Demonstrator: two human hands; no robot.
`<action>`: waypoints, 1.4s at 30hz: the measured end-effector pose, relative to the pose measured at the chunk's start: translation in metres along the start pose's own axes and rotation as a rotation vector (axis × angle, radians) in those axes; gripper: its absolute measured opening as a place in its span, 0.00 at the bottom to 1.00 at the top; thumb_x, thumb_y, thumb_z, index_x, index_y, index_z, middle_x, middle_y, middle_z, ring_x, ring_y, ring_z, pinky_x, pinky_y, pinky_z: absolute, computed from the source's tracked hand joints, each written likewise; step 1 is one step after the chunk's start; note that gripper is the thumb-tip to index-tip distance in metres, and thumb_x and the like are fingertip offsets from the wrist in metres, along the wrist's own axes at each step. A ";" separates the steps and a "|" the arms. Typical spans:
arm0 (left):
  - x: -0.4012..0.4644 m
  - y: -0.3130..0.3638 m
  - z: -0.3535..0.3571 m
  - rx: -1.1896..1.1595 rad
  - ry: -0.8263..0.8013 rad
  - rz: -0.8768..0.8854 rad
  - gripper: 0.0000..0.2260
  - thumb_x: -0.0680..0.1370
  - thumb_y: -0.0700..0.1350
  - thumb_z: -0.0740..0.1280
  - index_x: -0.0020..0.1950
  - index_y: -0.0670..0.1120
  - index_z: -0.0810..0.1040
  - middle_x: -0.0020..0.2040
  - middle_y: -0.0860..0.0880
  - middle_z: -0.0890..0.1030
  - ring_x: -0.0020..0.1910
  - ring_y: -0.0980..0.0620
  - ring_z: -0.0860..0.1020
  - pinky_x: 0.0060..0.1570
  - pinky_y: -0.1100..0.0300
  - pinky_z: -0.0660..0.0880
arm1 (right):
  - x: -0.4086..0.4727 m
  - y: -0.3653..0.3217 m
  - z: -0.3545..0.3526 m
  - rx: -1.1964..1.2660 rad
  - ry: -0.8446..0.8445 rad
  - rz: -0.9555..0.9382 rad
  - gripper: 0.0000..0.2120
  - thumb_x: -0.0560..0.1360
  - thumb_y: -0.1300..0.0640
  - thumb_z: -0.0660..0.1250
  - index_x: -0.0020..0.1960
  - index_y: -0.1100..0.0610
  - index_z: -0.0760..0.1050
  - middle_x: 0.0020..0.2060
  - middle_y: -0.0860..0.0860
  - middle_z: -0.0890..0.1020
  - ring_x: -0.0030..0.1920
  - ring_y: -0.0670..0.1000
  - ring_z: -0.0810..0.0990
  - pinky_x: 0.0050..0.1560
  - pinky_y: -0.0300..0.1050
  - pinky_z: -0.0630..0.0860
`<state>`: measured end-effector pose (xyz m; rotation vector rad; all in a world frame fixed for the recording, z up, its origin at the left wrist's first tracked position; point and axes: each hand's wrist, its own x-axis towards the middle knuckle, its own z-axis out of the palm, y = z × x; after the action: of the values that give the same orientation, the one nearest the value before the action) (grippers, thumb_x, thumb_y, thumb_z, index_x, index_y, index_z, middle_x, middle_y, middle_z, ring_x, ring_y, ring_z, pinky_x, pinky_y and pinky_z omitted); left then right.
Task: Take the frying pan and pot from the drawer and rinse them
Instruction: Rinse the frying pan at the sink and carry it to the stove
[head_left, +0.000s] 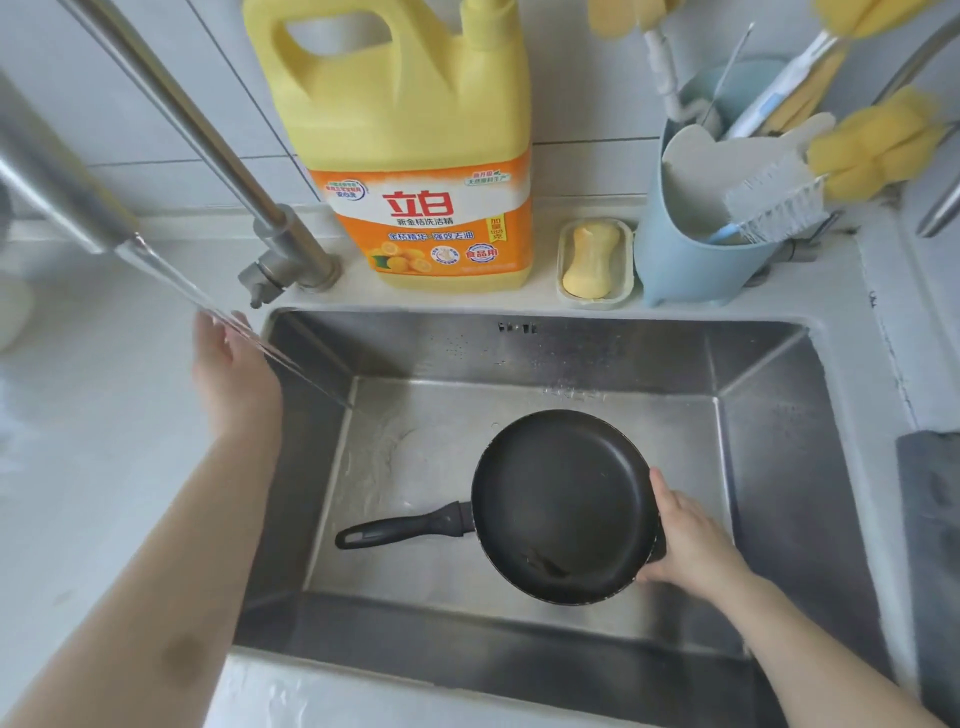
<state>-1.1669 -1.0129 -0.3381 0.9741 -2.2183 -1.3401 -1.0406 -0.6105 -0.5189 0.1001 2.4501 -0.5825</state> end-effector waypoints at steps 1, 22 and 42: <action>0.011 0.014 0.008 -0.116 -0.035 -0.041 0.15 0.83 0.52 0.54 0.62 0.47 0.73 0.55 0.47 0.79 0.55 0.53 0.78 0.55 0.62 0.68 | 0.000 0.000 0.000 0.007 -0.001 0.001 0.68 0.57 0.41 0.80 0.78 0.50 0.34 0.60 0.48 0.70 0.62 0.51 0.70 0.59 0.47 0.72; -0.119 -0.138 0.076 0.821 -1.229 0.128 0.55 0.69 0.52 0.78 0.80 0.51 0.38 0.79 0.51 0.50 0.75 0.47 0.60 0.70 0.50 0.65 | 0.009 0.011 0.003 0.159 -0.077 -0.005 0.70 0.57 0.47 0.81 0.76 0.40 0.29 0.67 0.49 0.67 0.64 0.50 0.70 0.60 0.44 0.73; -0.108 -0.105 0.027 0.689 -1.183 0.314 0.59 0.61 0.49 0.79 0.74 0.68 0.37 0.44 0.47 0.83 0.44 0.47 0.81 0.50 0.49 0.78 | -0.038 -0.022 -0.039 0.472 -0.089 -0.118 0.70 0.57 0.56 0.81 0.74 0.34 0.30 0.58 0.47 0.72 0.45 0.48 0.80 0.51 0.43 0.80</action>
<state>-1.0705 -0.9507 -0.4390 -0.2007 -3.6389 -1.1077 -1.0354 -0.6108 -0.4601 0.1169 2.1997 -1.1827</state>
